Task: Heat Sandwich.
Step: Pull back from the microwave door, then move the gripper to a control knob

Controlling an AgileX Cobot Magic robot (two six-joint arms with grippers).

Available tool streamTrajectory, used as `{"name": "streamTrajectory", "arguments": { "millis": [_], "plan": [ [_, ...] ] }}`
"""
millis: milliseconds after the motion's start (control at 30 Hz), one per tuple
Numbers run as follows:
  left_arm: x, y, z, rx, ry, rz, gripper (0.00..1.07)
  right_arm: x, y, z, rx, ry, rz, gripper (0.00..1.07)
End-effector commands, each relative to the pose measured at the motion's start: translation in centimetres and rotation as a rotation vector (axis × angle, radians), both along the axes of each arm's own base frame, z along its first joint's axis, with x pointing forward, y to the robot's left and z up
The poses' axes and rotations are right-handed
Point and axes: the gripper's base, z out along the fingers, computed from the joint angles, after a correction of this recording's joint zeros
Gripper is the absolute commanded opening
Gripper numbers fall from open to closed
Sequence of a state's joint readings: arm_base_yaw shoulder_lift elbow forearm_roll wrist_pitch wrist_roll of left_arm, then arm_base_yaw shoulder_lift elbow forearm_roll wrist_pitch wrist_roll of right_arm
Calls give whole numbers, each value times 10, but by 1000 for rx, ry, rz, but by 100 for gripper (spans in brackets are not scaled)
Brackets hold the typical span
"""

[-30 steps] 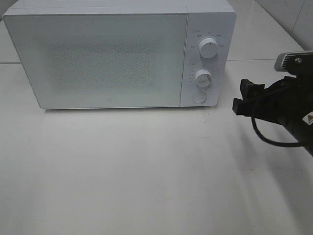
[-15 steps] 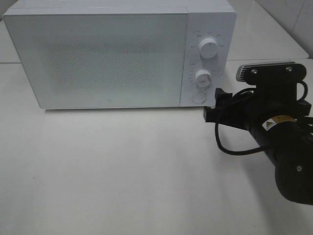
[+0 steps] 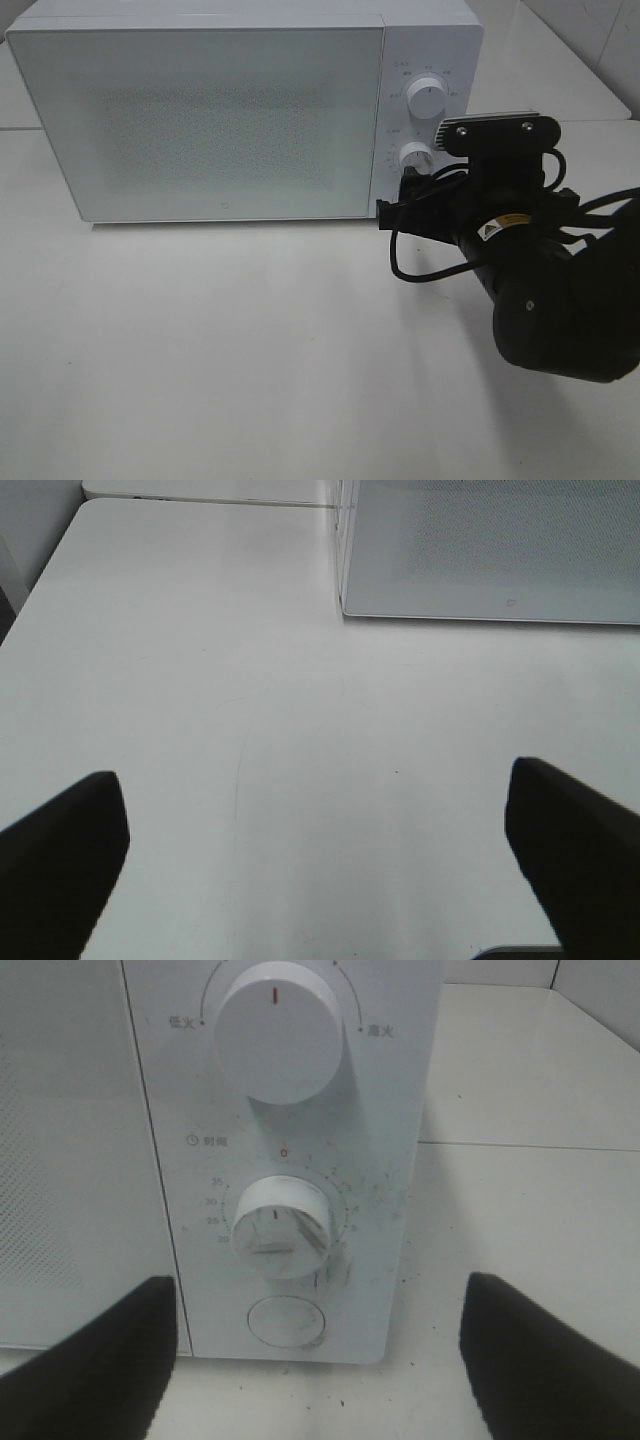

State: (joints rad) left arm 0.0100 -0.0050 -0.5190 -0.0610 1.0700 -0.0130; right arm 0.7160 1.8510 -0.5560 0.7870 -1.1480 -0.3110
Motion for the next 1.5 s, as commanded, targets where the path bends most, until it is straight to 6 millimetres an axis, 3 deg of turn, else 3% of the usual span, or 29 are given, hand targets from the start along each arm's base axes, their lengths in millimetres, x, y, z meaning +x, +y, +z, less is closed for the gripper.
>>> {"name": "streamTrajectory", "arguments": {
  "millis": [33, 567, 1100, 1267, 1300, 1333, 1433, 1500],
  "plan": [
    [-3, 0, -1, -3, -21, -3, 98, 10, 5, -1, -6, -12, -2, 75],
    [-3, 0, -1, -3, -21, -3, 98, 52, 19, -16, 33, -3, -32, 75],
    [-3, 0, -1, -3, -21, -3, 98, 61, 22, -21, 29, -3, -30, 73],
    [-3, 0, -1, -3, -21, -3, 98, 61, 21, -20, 29, -10, -32, 58],
    [-3, 0, -1, -3, -21, -3, 98, 61, 21, -20, 28, -18, -34, 47],
    [-3, 0, -1, -3, -21, -3, 98, 61, 21, -20, 28, -18, -34, 47],
    [-3, 0, -1, -3, -21, -3, 98, 61, 21, -19, 28, -19, -34, 23],
    [-3, 0, -1, -3, -21, -3, 98, 61, 21, -19, 28, -21, -35, 20]
  ]
}}
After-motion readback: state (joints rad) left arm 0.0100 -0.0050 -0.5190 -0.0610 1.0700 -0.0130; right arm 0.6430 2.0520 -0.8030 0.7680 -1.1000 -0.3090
